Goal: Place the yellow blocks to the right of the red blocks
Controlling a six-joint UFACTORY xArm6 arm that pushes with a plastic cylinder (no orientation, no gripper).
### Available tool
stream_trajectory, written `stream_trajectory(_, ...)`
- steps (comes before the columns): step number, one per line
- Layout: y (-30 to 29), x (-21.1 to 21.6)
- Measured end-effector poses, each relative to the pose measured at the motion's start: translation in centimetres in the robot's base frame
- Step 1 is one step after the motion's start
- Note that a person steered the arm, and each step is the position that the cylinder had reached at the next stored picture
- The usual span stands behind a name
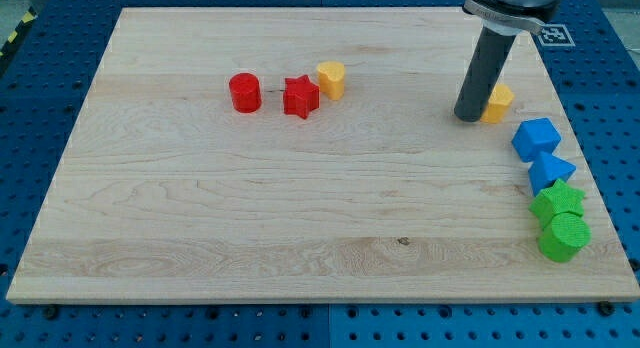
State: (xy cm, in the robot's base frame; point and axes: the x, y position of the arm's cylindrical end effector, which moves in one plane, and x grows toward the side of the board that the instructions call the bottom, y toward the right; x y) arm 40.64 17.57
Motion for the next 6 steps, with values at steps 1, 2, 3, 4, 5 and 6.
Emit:
stream_trajectory(1, 0.5, 0.0)
stream_trajectory(2, 1.7, -0.1)
stream_trajectory(3, 1.8, 0.5)
stream_trajectory(4, -1.2, 0.5)
stream_trajectory(5, -8.6, 0.5)
stream_trajectory(6, -15.3, -0.7)
